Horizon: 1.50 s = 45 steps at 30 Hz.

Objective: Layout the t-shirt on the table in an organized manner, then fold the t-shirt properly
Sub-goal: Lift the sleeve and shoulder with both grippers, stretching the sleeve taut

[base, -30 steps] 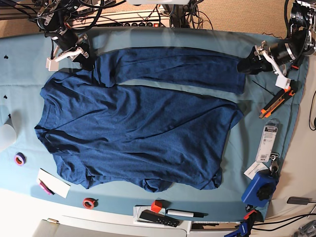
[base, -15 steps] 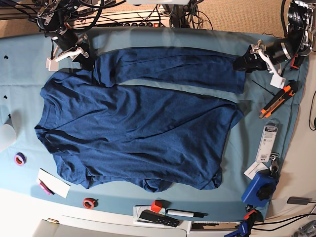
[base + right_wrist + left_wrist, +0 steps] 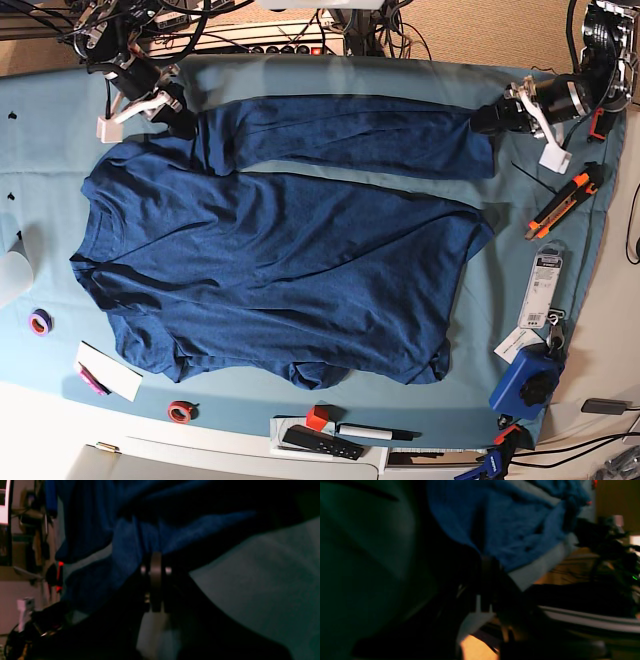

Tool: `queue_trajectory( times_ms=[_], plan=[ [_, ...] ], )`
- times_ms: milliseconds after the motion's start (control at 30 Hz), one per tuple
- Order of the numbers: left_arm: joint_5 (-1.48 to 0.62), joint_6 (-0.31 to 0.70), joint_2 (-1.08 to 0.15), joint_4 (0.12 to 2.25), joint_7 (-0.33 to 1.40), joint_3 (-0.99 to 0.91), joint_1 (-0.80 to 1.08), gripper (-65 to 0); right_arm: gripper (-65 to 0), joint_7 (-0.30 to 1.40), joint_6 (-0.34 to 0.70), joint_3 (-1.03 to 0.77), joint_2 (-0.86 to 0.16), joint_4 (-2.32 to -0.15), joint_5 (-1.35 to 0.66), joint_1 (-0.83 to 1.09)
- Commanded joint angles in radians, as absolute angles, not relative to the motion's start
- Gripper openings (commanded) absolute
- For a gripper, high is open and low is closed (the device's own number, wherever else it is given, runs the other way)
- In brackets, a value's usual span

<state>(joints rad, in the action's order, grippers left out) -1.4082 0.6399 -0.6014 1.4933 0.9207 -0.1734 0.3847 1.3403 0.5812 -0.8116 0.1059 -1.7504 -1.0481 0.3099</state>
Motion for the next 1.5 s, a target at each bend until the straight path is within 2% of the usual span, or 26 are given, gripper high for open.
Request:
queue_trajectory(
  times_ms=[0,400,700,1067,1467],
  plan=[
    [-1.46,0.664,-0.619,1.508,0.927,-0.18,0.382,-65.0,-65.0,1.336,0.588,-0.813,0.1,-1.795,-1.081,0.315],
    [-1.484,0.698,-0.672,1.508,1.013,-0.18,0.382,-65.0,-65.0,1.341,0.588,-0.813,0.1,-2.11,-1.08,0.487],
    [-1.484,0.698,-0.685,1.51,1.023,-0.18,0.383,-65.0,-65.0,1.367,0.588,-0.847,0.1,-2.121,-1.076,0.544],
    [-1.484,0.698,-0.684,1.565,1.01,-0.185,0.382,-65.0,-65.0,1.396,0.611,-1.085,0.099,-2.121,-1.137,0.543],
    [-1.484,0.698,-0.684,1.575,1.014,-0.316,0.423,-65.0,-65.0,1.396,0.611,-1.094,0.1,-2.121,-1.189,0.571]
  ],
)
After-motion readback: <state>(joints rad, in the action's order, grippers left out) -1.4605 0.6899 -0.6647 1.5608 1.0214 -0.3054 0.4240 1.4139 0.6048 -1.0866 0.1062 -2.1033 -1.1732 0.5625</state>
